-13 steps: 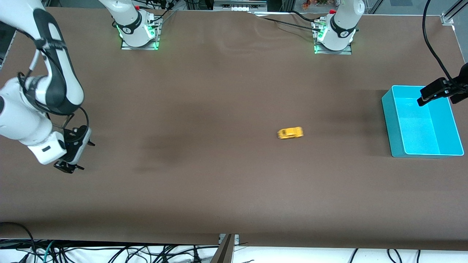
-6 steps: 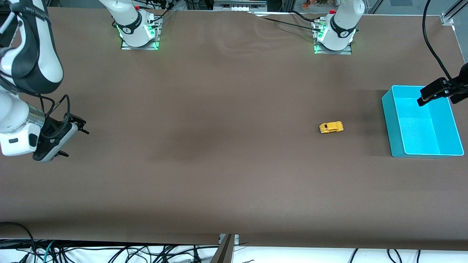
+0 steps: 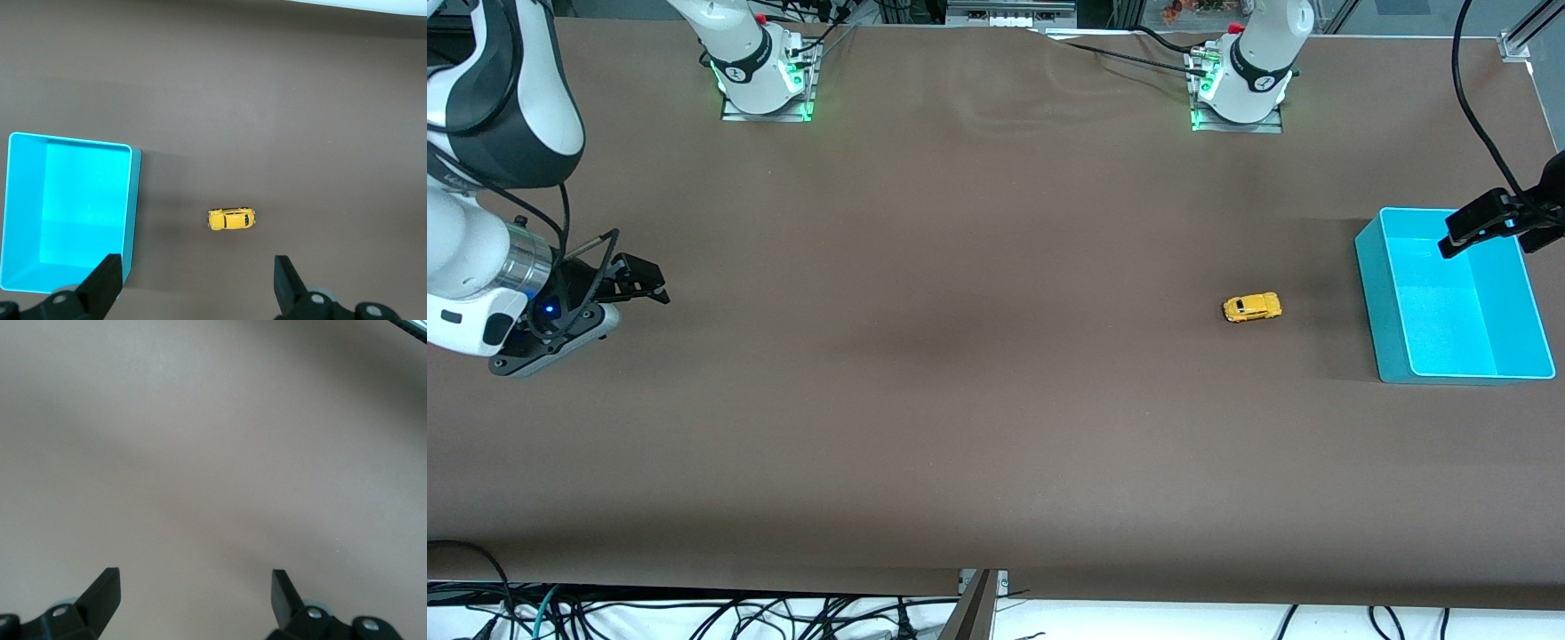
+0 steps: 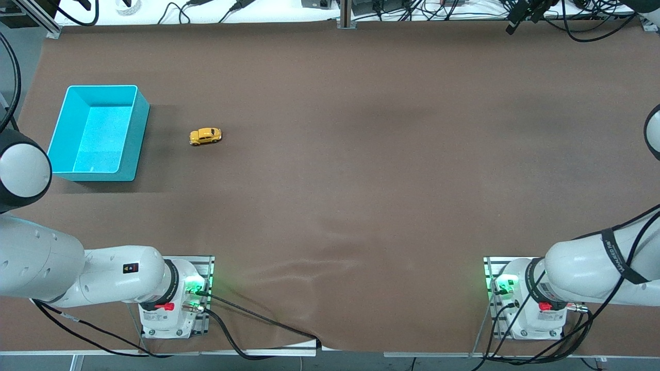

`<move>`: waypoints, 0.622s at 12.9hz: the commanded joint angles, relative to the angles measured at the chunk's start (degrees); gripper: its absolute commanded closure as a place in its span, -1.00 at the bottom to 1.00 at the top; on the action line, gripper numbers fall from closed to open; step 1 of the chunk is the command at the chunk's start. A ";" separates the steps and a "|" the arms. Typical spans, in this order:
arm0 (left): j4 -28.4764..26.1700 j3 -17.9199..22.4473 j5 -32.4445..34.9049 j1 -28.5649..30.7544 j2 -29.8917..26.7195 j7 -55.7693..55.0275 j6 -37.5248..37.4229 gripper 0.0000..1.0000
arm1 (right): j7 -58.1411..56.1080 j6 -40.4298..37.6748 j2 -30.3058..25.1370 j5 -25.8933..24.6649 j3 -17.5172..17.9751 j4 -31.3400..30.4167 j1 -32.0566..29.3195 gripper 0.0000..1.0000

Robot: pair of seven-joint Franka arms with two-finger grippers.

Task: Wind and store yellow beetle car
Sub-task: 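Open the right gripper to release the car and raise it away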

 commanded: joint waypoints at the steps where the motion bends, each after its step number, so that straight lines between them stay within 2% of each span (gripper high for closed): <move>1: 1.80 0.21 0.75 1.04 0.44 0.28 -1.01 -1.00 | 1.50 -1.53 -0.83 -0.19 -0.19 0.84 -0.07 -1.00; 3: 1.36 0.39 0.75 3.49 1.66 0.28 -1.18 -1.00 | 1.58 -1.18 -4.33 -0.45 -0.90 0.93 -0.24 -1.00; 6: 0.40 0.39 0.66 3.85 2.02 0.54 -2.76 -1.00 | 1.58 -0.65 -7.94 -1.15 -1.69 1.02 -0.33 -1.00; 8: -2.84 0.39 0.66 3.85 1.94 0.28 -1.98 -1.00 | 1.67 -0.74 -8.48 -3.61 -1.69 0.76 -0.33 -1.00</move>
